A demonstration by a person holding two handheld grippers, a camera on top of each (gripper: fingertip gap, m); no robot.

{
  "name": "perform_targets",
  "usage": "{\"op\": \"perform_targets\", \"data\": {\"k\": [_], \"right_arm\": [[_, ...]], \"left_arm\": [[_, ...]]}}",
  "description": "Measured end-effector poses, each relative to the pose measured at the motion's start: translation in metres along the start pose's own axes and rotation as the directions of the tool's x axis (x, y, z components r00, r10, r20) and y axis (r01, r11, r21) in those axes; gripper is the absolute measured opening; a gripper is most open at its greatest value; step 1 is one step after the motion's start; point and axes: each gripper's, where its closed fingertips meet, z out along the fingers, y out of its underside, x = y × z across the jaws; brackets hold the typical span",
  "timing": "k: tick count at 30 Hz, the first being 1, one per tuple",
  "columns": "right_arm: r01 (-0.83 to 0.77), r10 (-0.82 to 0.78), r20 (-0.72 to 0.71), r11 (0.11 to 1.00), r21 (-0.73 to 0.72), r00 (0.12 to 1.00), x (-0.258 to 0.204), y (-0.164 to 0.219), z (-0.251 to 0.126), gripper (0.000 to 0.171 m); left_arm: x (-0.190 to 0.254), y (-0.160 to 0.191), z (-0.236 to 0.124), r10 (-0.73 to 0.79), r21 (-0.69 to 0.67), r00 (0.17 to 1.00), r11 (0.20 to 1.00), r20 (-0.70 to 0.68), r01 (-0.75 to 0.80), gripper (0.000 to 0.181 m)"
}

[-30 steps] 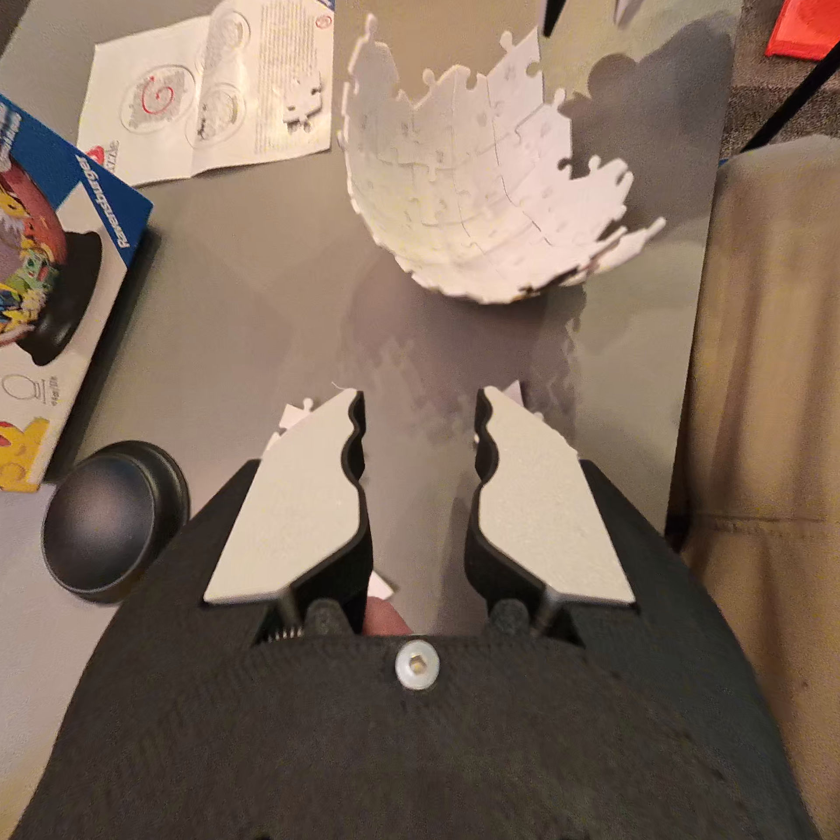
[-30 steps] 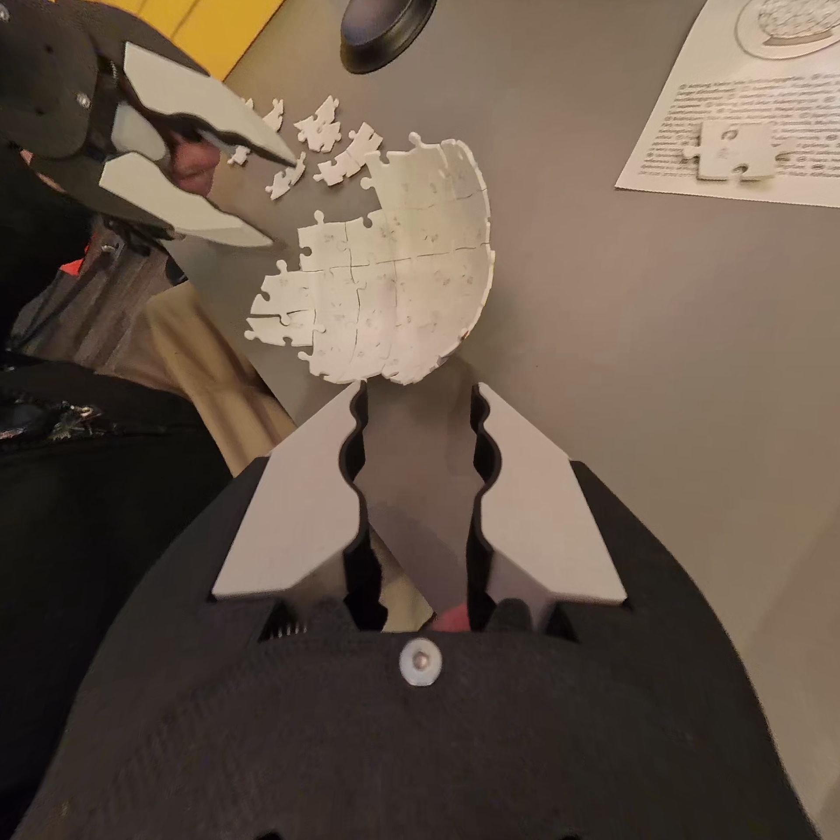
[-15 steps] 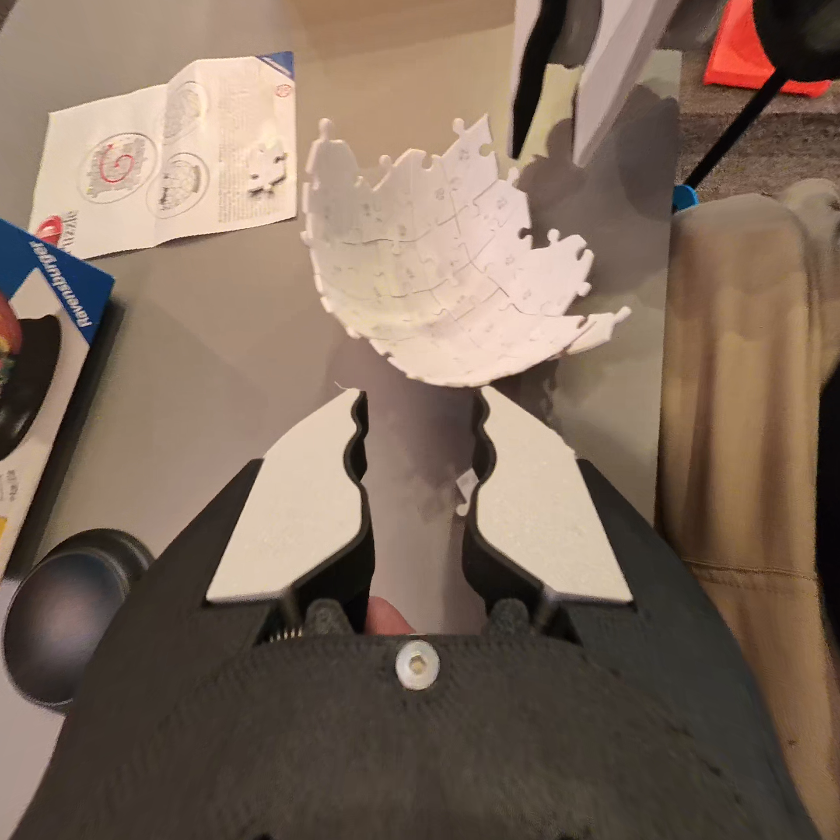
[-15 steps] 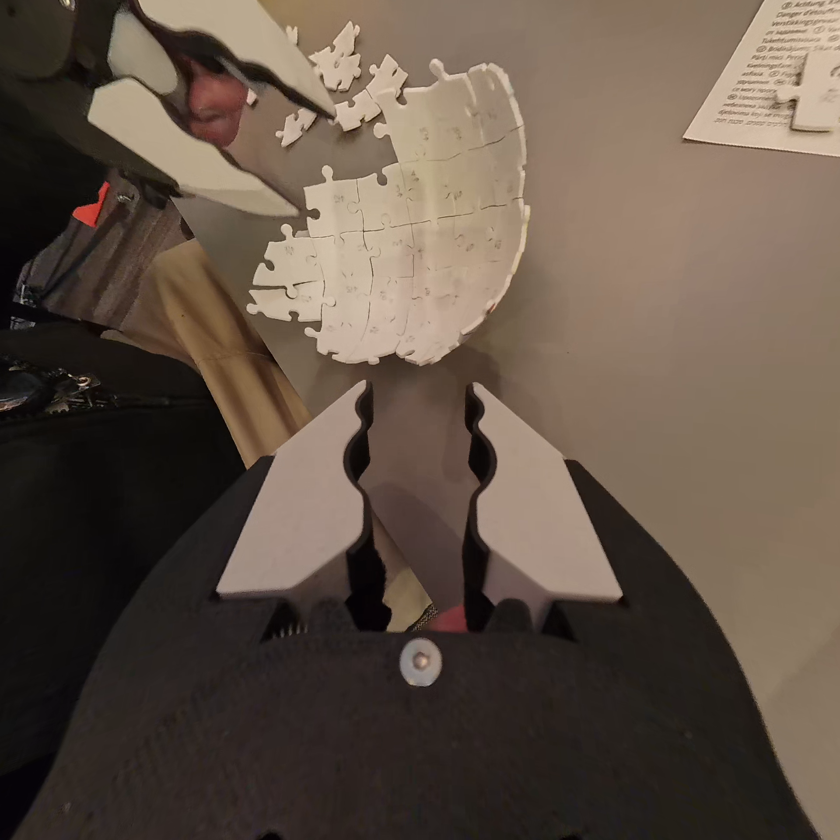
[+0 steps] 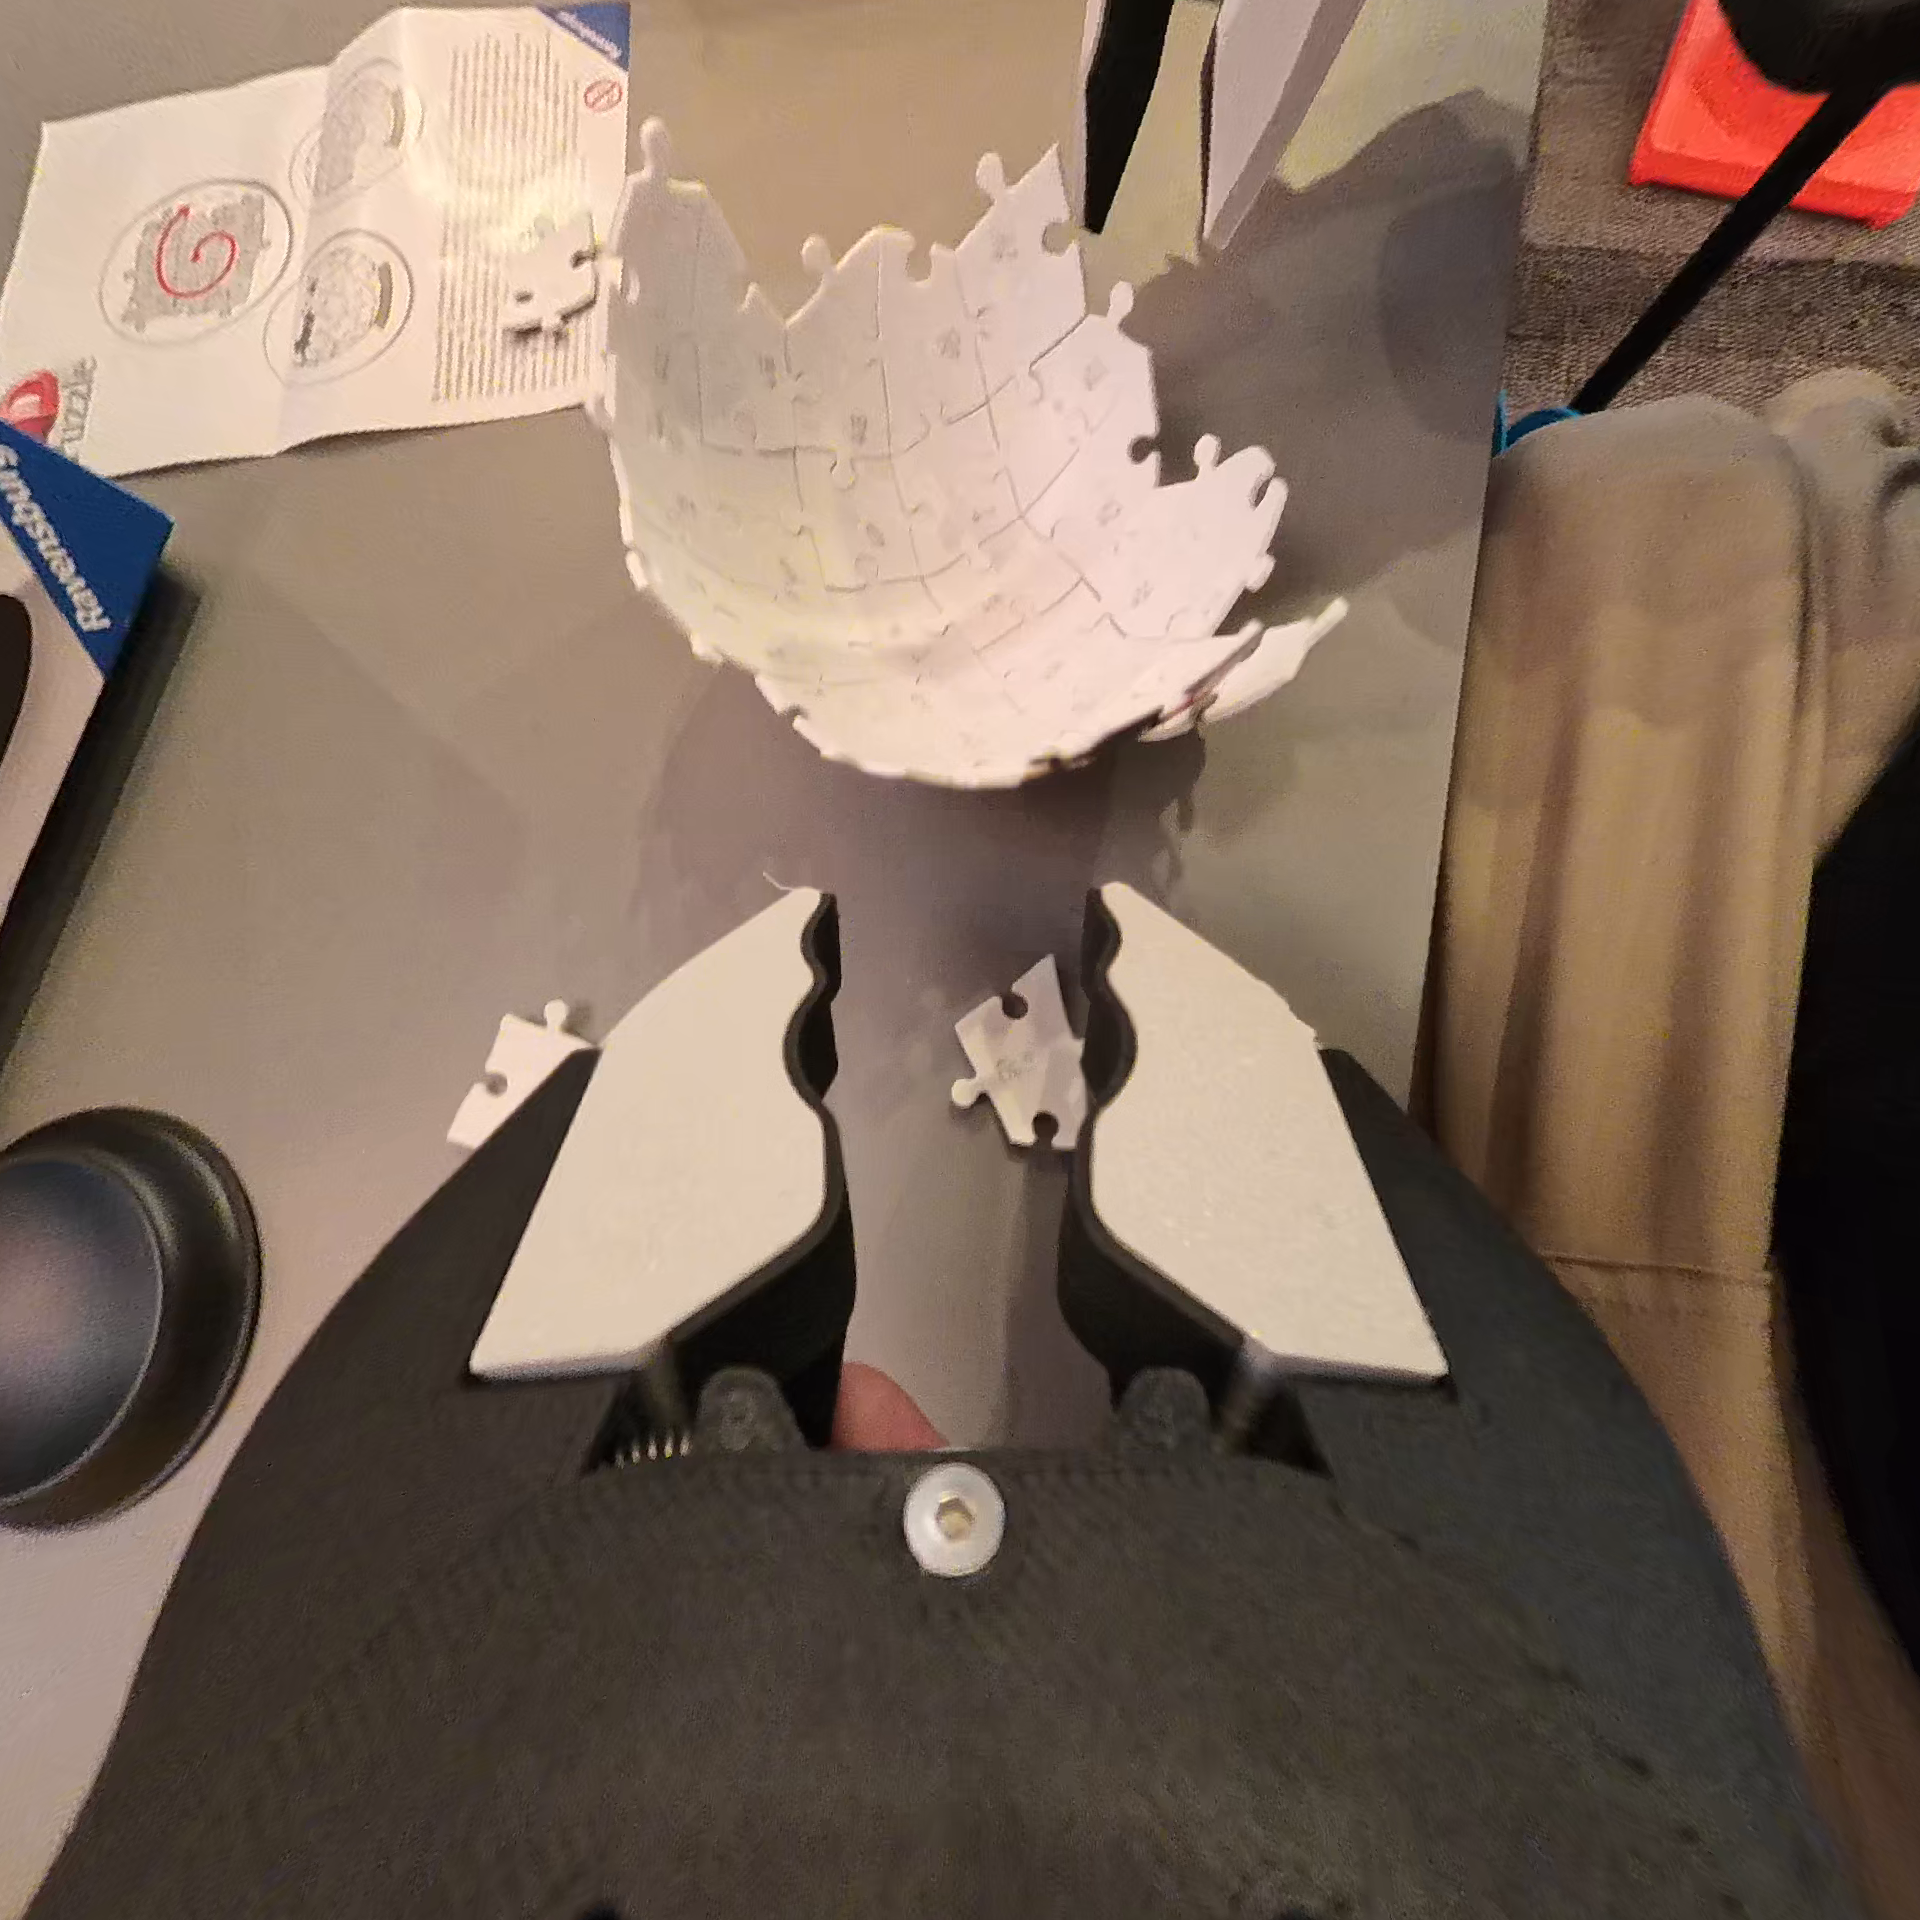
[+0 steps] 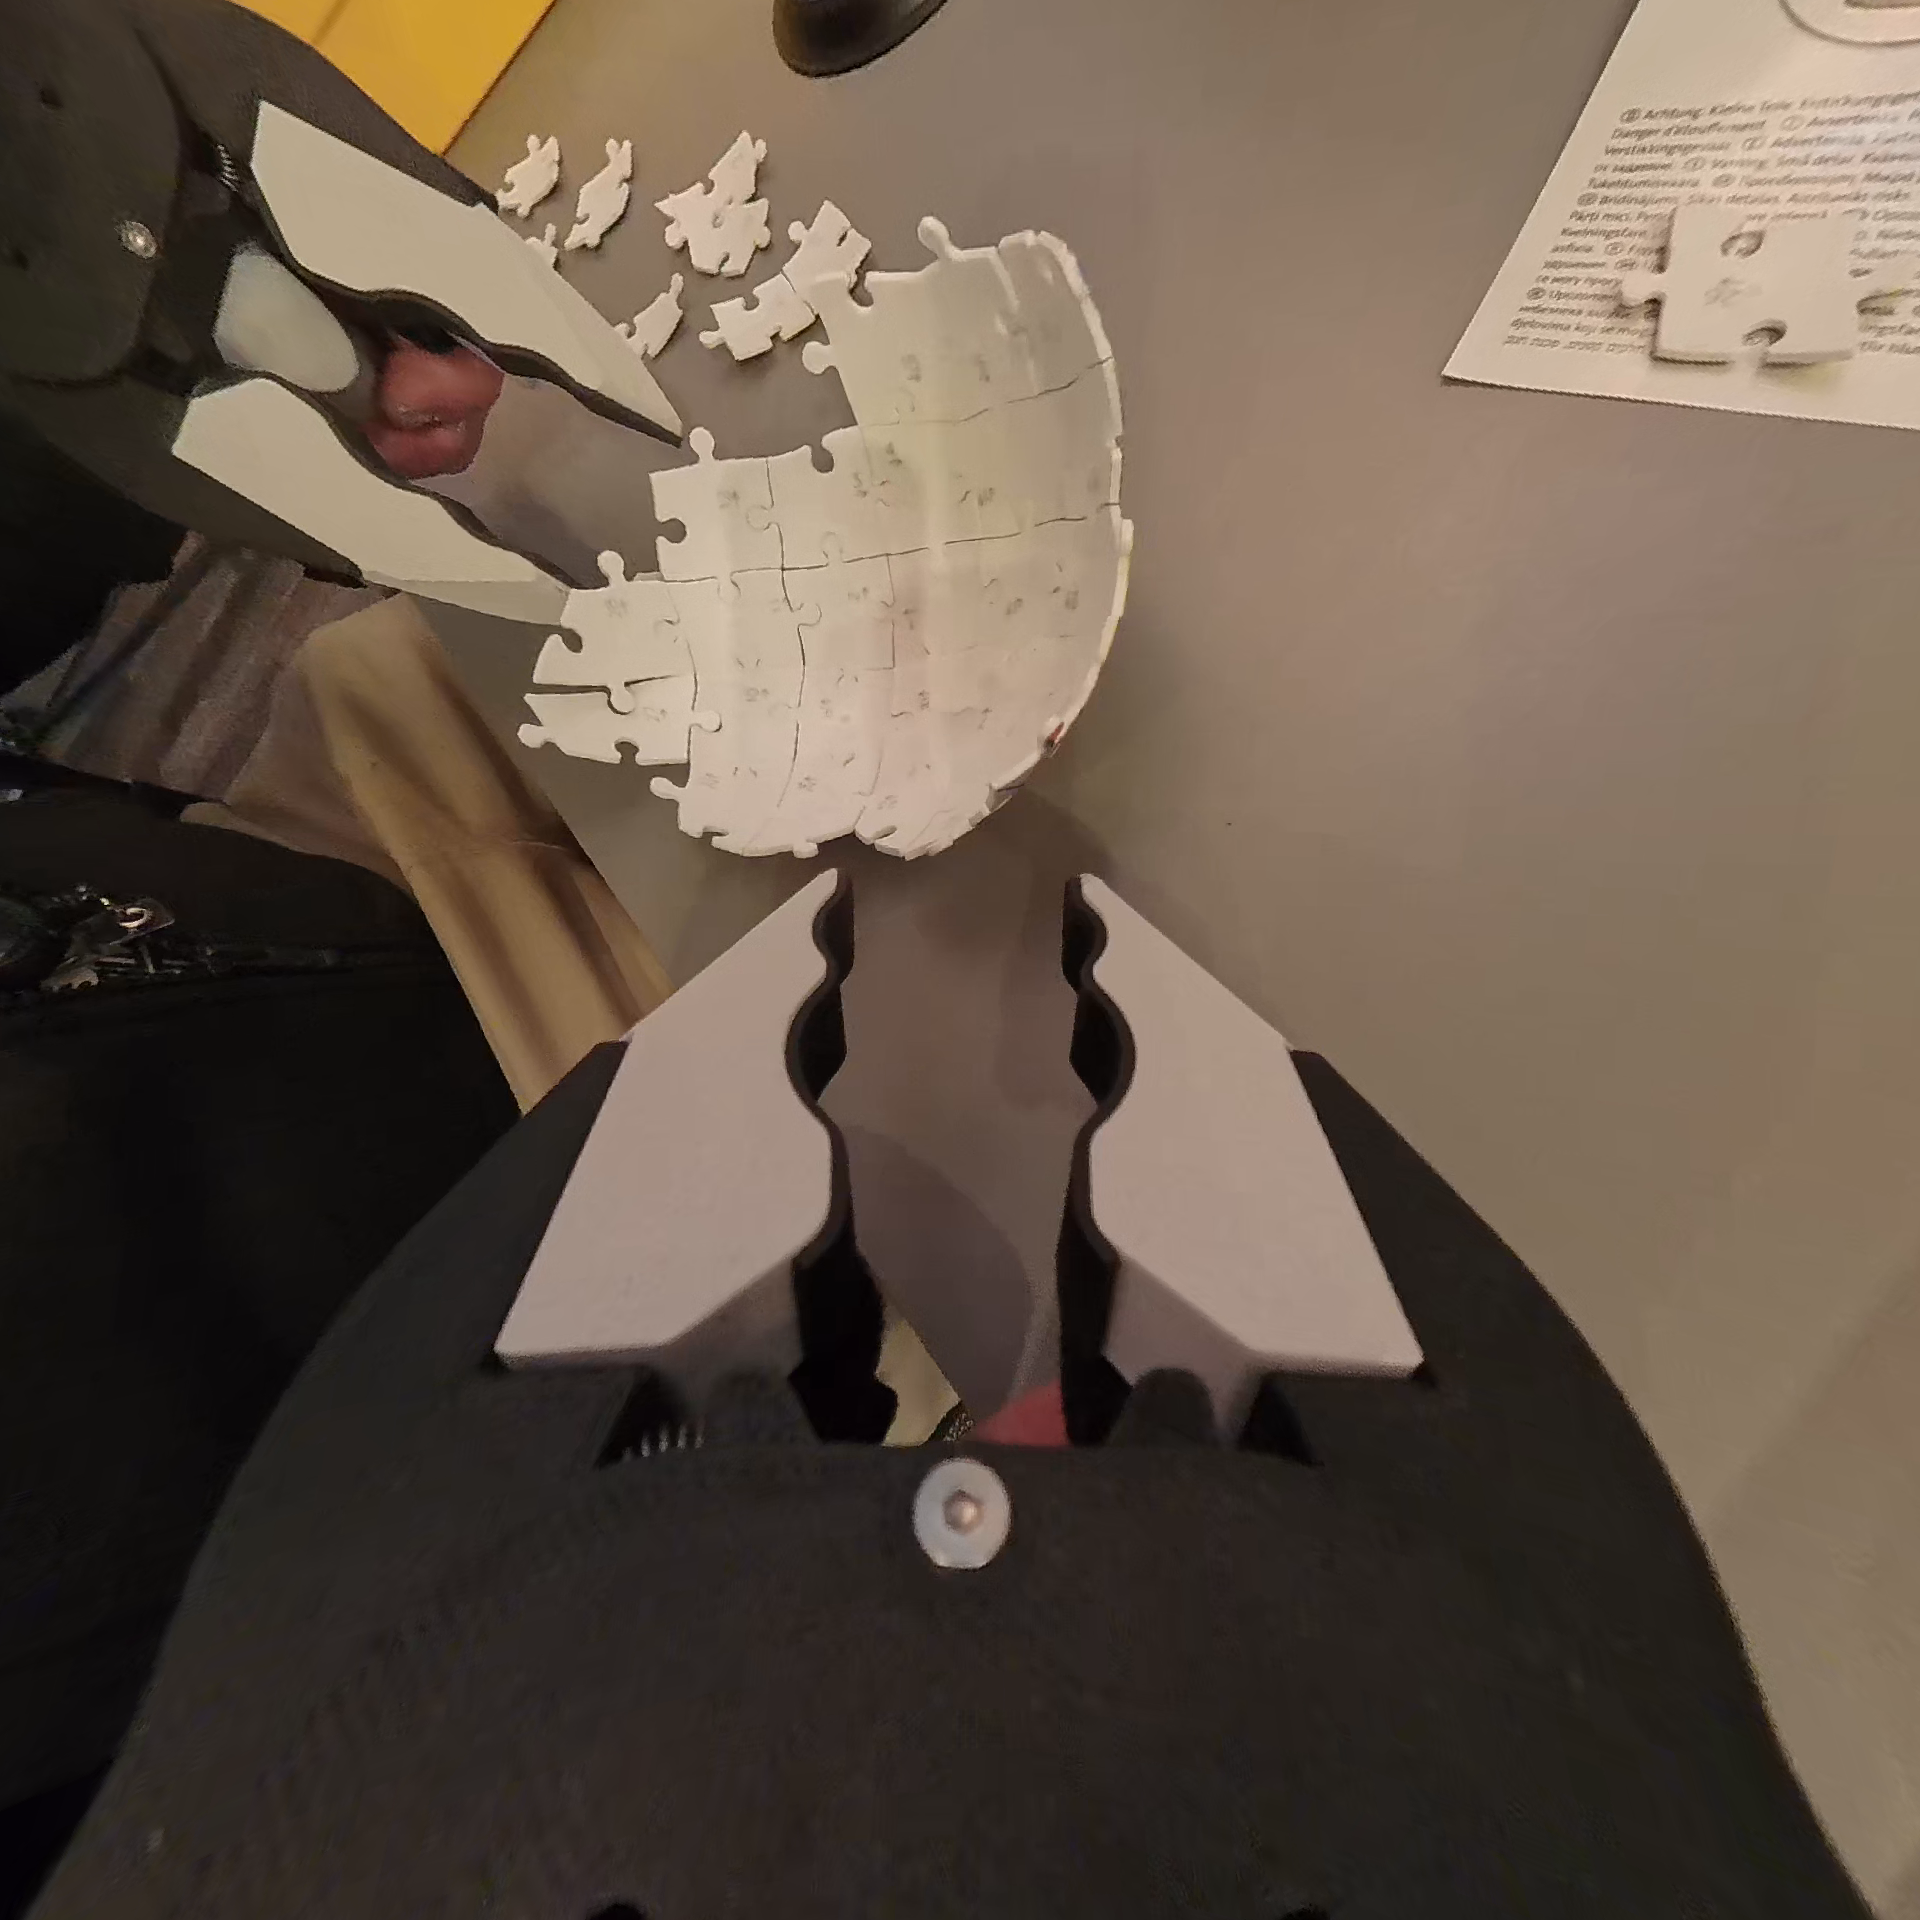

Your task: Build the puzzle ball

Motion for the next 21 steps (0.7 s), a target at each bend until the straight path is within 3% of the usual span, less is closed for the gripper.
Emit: {"op": "perform_targets", "data": {"k": [21], "right_arm": [[0.036,-0.036,0.041,0.999,-0.018,0.999,-0.01,0.001,0.009,0.038]], "left_arm": [[-0.033,0.026,-0.036,-0.139,0.026,0.982,0.99,0.128,0.136,0.053]]}}
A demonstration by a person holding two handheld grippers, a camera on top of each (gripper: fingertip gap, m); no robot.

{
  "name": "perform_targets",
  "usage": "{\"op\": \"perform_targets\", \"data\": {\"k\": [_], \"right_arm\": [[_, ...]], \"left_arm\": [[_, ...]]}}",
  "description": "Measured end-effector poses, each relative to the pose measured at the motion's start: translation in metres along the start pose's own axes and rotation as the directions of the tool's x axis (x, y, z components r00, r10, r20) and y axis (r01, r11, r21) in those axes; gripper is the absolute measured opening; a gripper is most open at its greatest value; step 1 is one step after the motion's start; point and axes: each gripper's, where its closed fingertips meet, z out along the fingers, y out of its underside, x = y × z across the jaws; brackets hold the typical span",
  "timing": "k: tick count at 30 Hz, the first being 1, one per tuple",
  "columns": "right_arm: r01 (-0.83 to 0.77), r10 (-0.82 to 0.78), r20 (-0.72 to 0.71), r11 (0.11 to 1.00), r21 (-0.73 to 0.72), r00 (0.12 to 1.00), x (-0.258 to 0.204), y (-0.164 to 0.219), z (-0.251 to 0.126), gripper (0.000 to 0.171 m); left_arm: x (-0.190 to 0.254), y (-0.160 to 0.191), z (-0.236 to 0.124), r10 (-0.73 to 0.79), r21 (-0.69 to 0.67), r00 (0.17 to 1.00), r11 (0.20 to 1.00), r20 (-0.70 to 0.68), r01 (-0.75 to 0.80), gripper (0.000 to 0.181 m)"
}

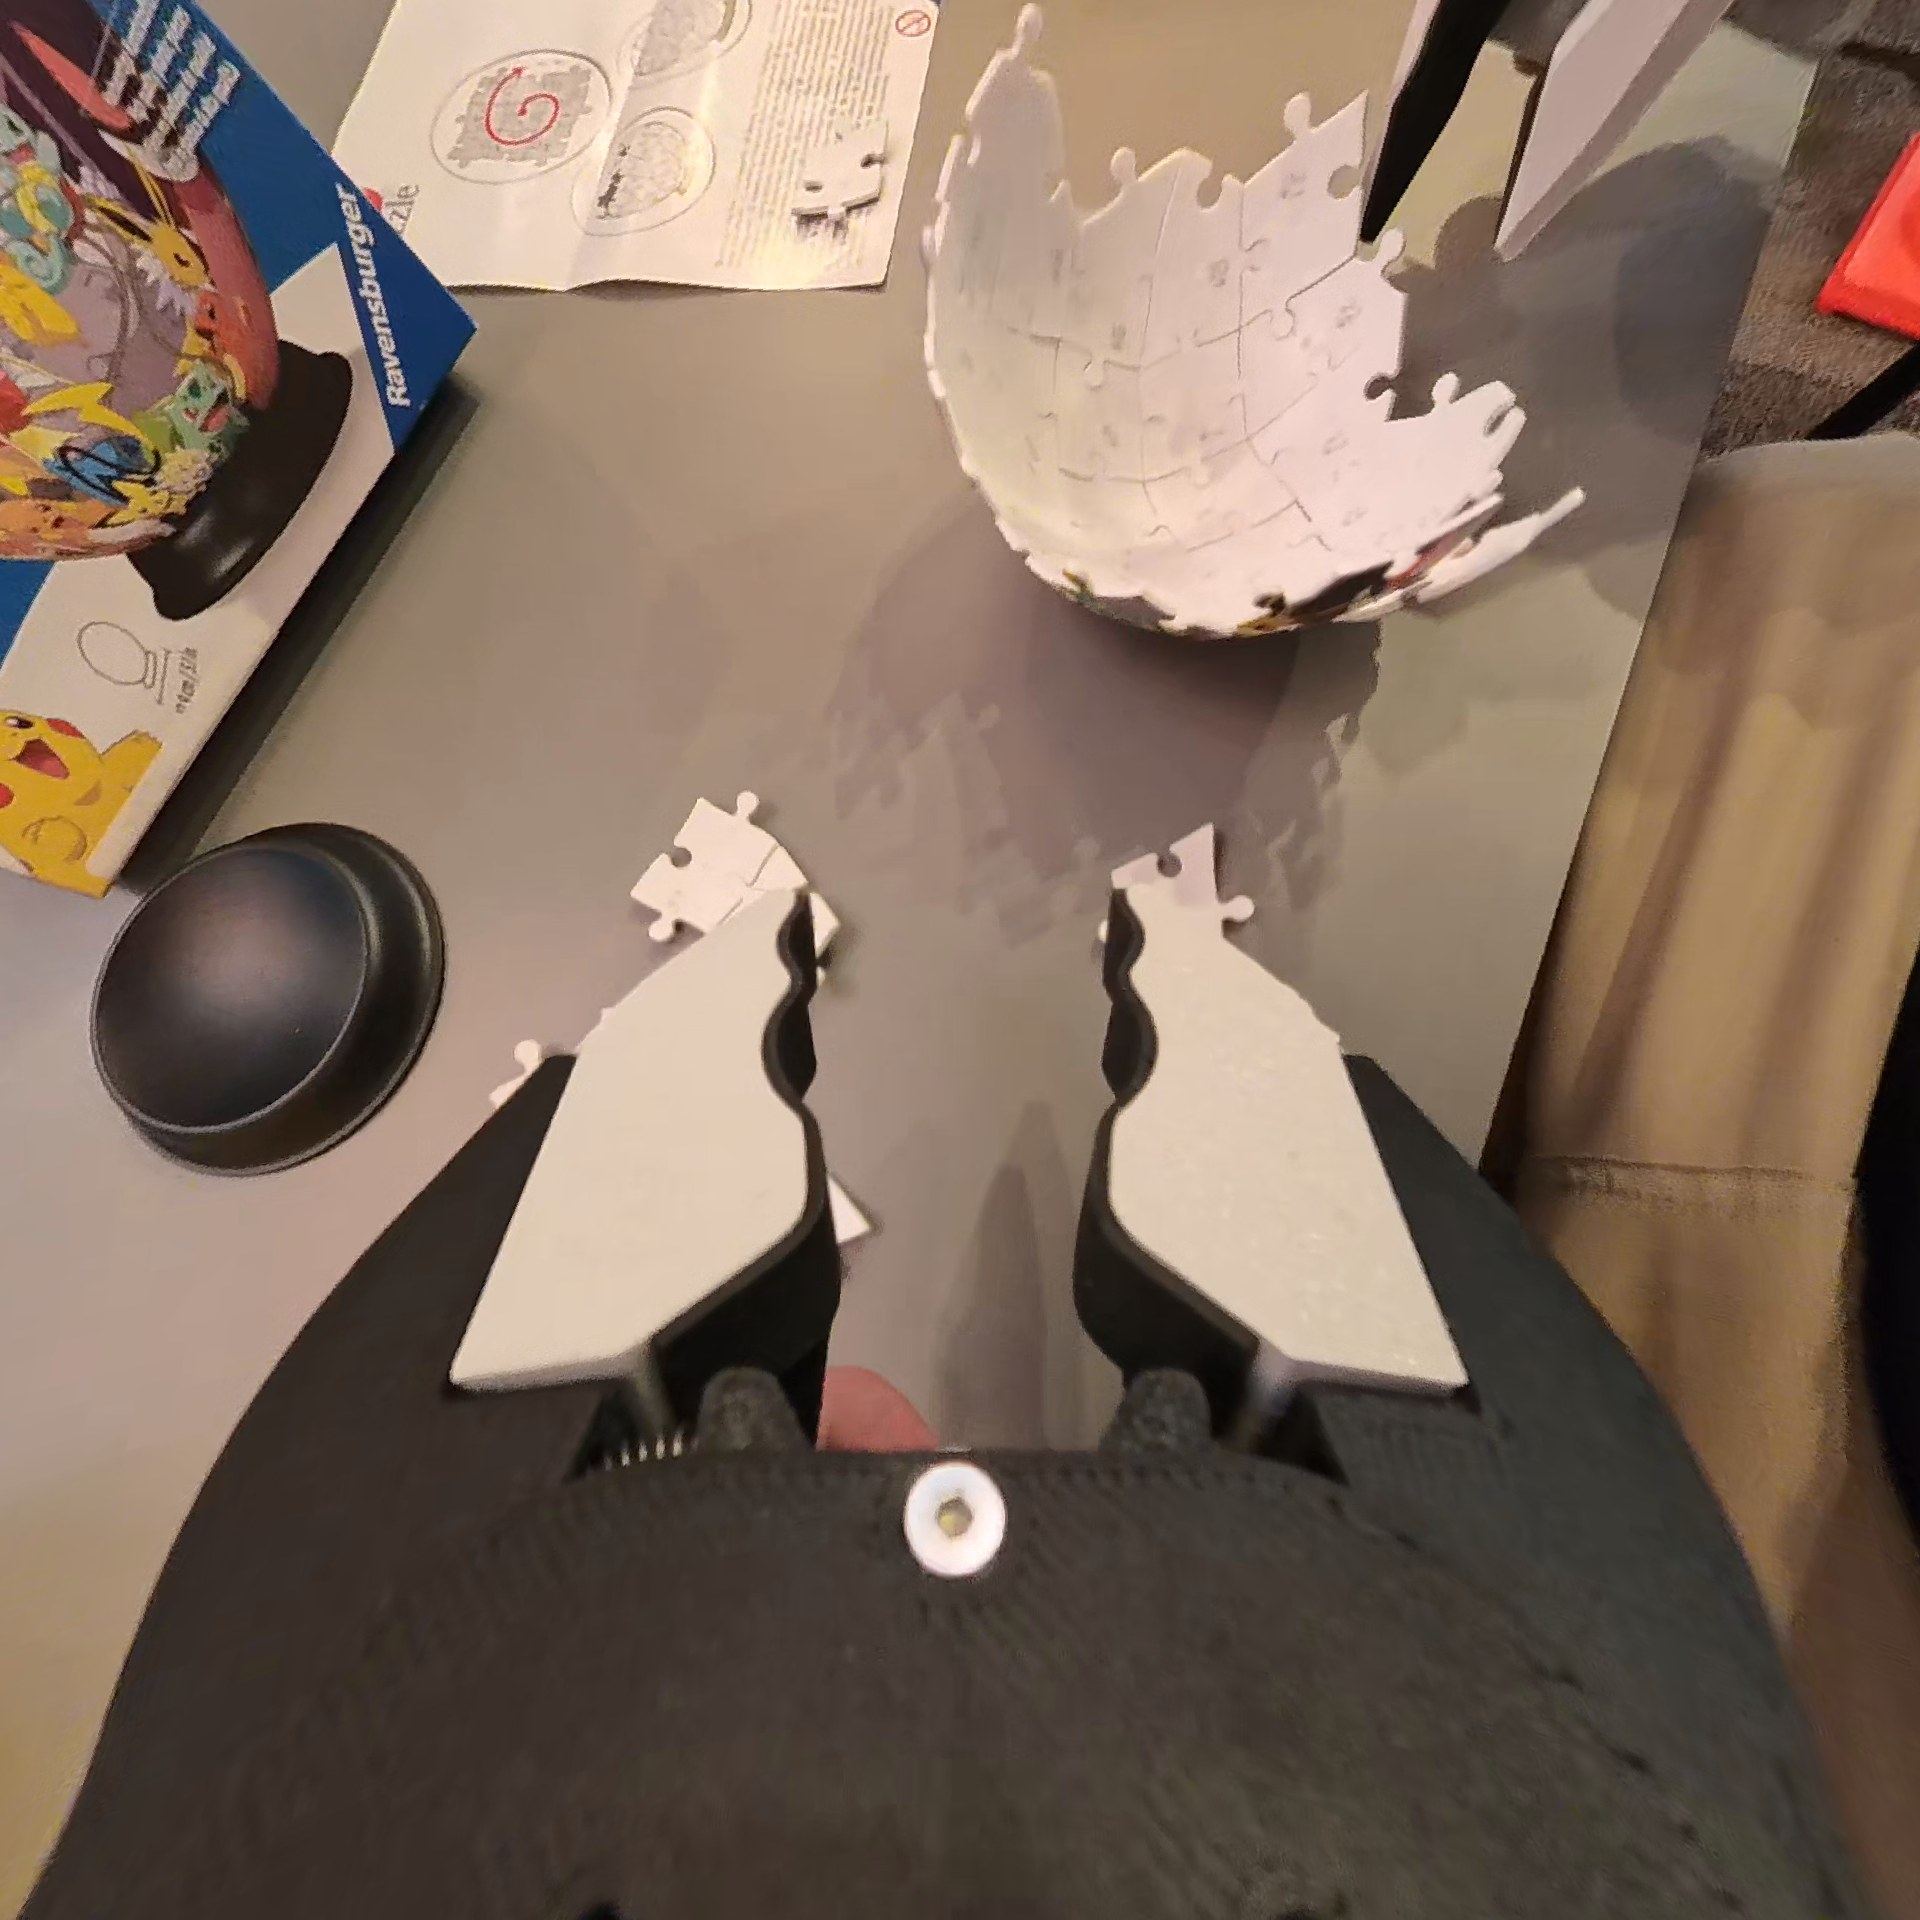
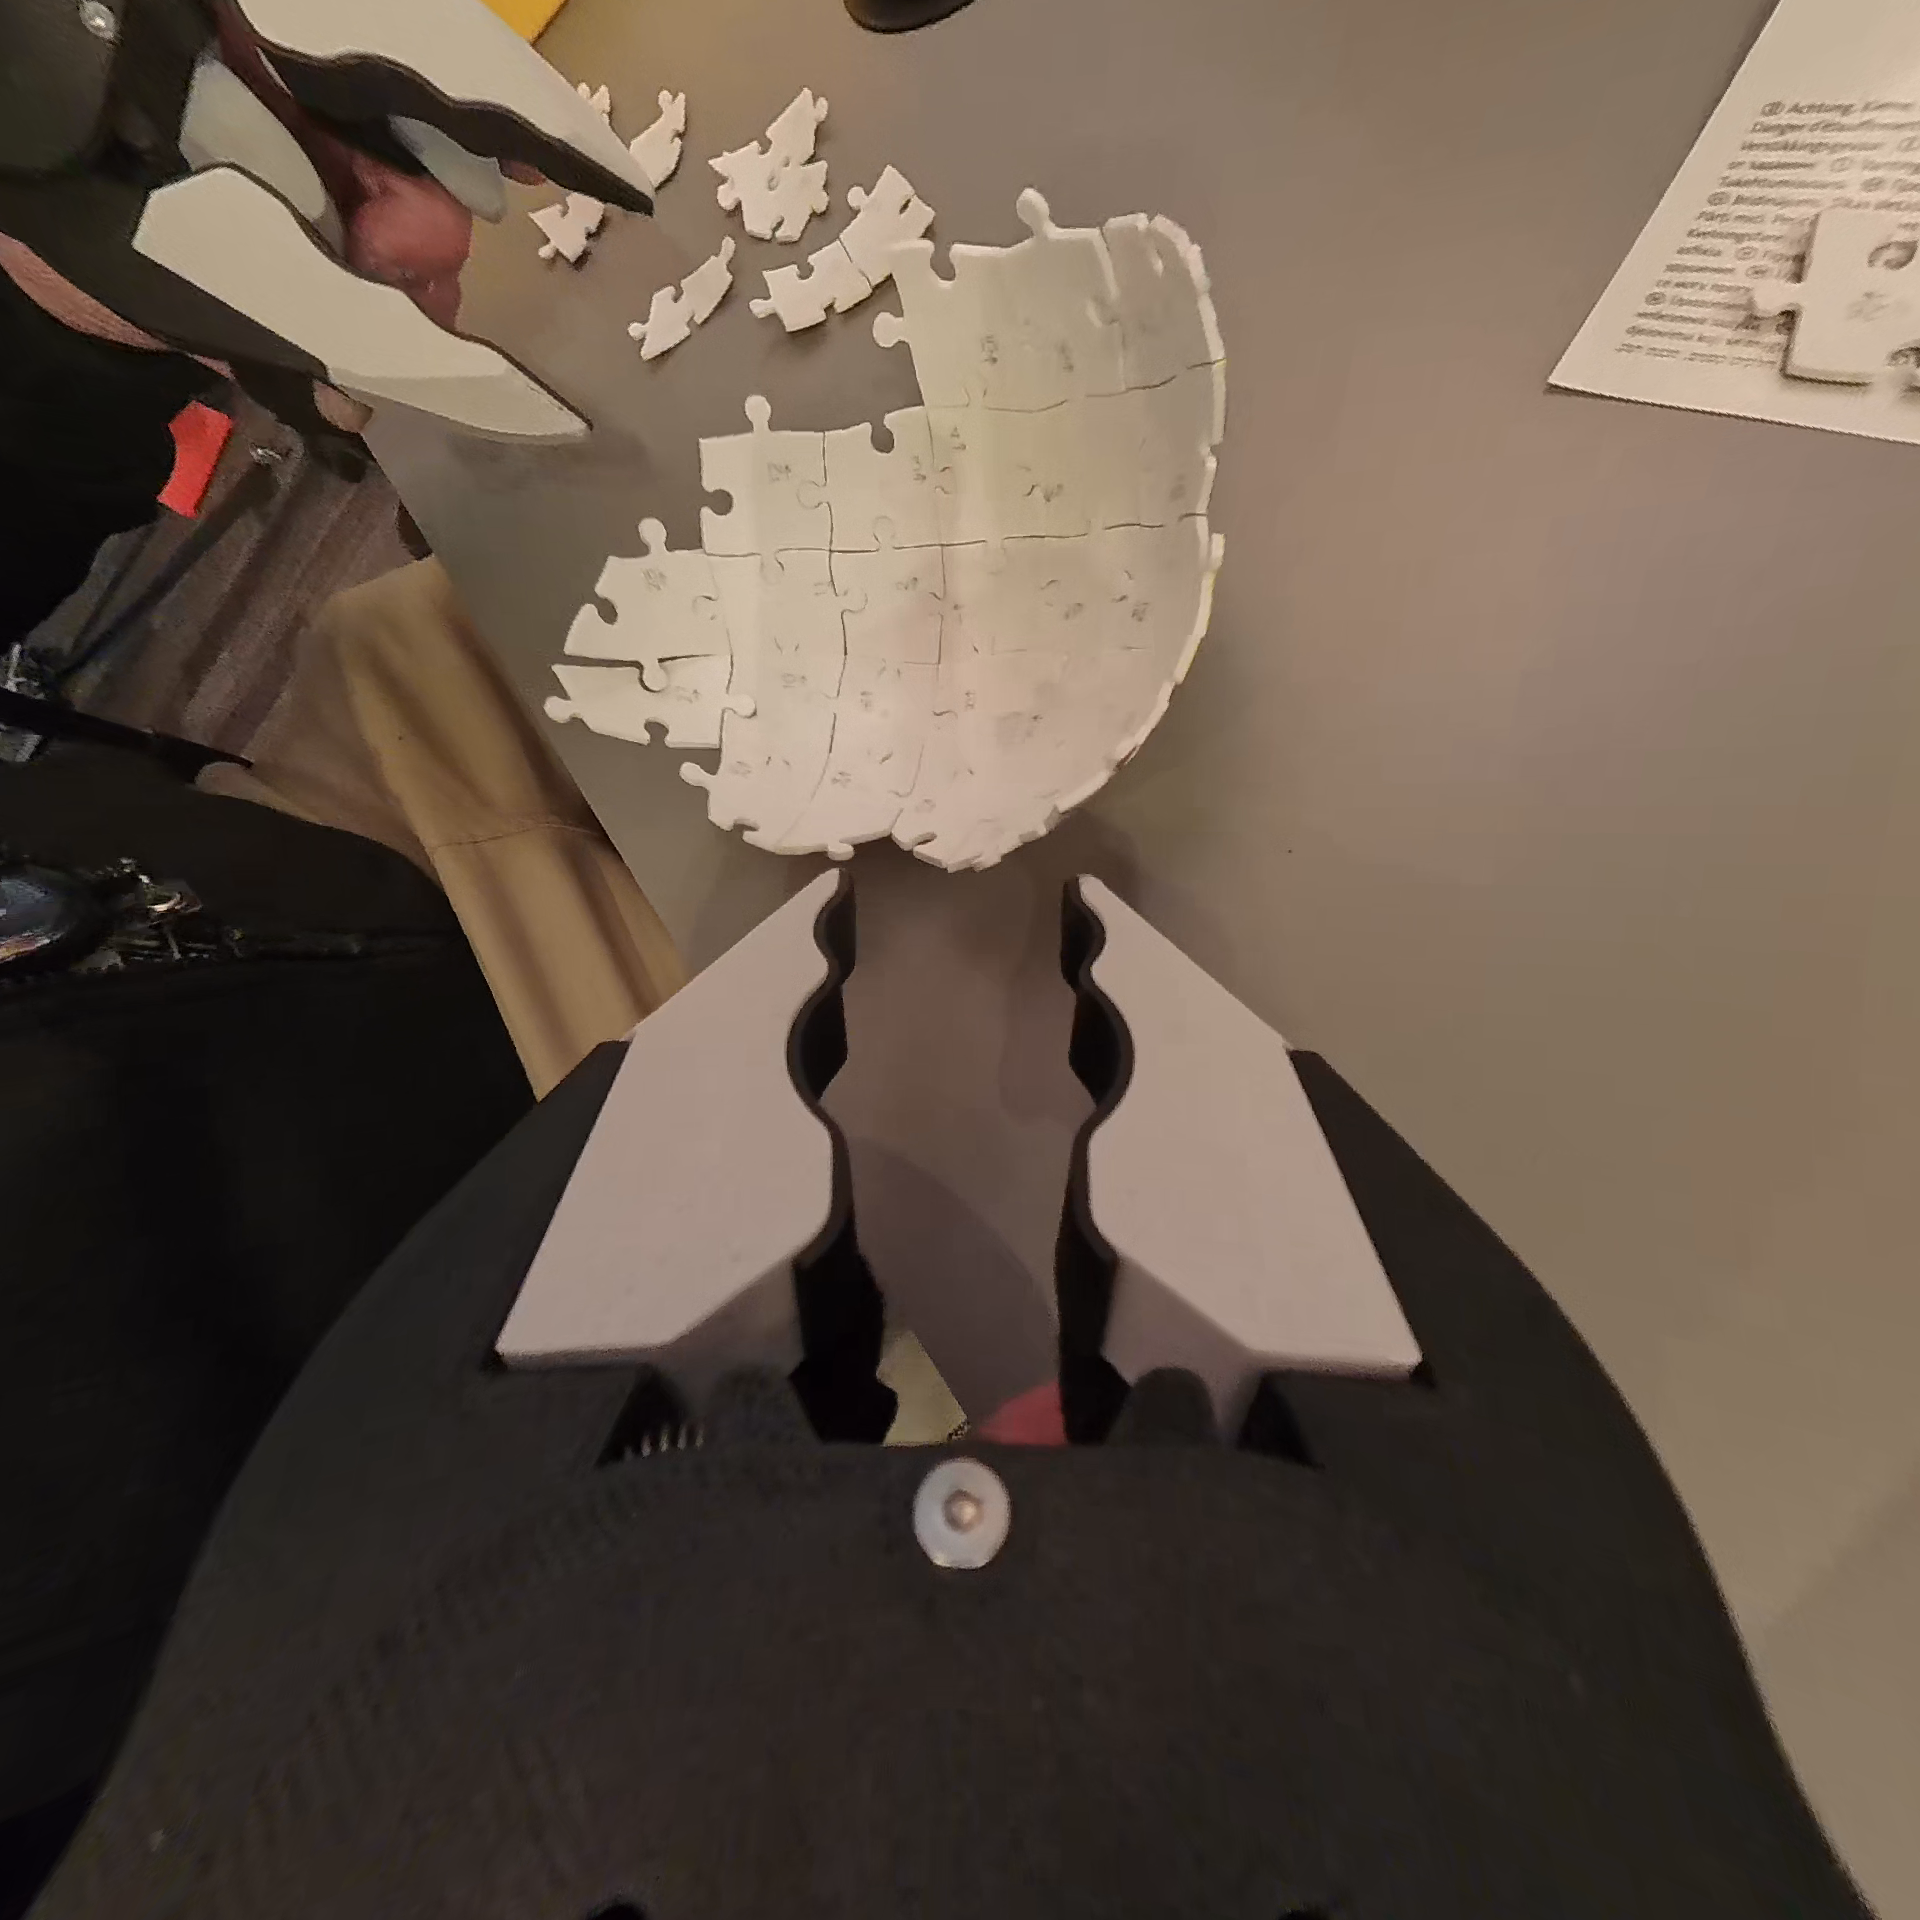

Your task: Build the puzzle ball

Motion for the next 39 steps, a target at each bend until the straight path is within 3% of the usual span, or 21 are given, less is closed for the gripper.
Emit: {"op": "perform_targets", "data": {"k": [16,22,28,32,37,39], "right_arm": [[-0.019,0.02,-0.004,1.0,0.018,1.0,0.008,0.0,-0.002,0.037],[-0.026,0.026,0.005,0.999,0.032,1.0,0.008,-0.003,-0.001,0.038],[-0.026,0.026,-0.004,0.999,0.047,1.0,0.009,-0.006,-0.003,0.038],[-0.021,0.021,-0.003,0.998,0.056,1.0,0.009,-0.008,-0.004,0.038],[-0.009,0.009,0.002,0.998,0.066,1.0,0.007,-0.01,-0.006,0.038],[-0.008,0.008,0.003,0.997,0.071,1.0,0.006,-0.011,-0.007,0.038]], "left_arm": [[-0.034,0.043,-0.025,-0.022,-0.112,0.991,0.993,0.135,0.037,0.052],[-0.038,0.03,-0.007,-0.009,-0.091,0.99,0.996,0.138,0.022,0.052],[-0.045,0.039,0.02,-0.036,-0.218,0.972,0.972,0.23,0.088,0.053],[-0.048,0.039,0.027,-0.146,-0.201,0.948,0.957,0.283,0.208,0.041],[-0.046,0.036,0.033,-0.172,-0.191,0.944,0.954,0.283,0.231,0.017],[-0.048,0.036,0.034,-0.16,-0.188,0.944,0.957,0.289,0.22,0.017]]}}
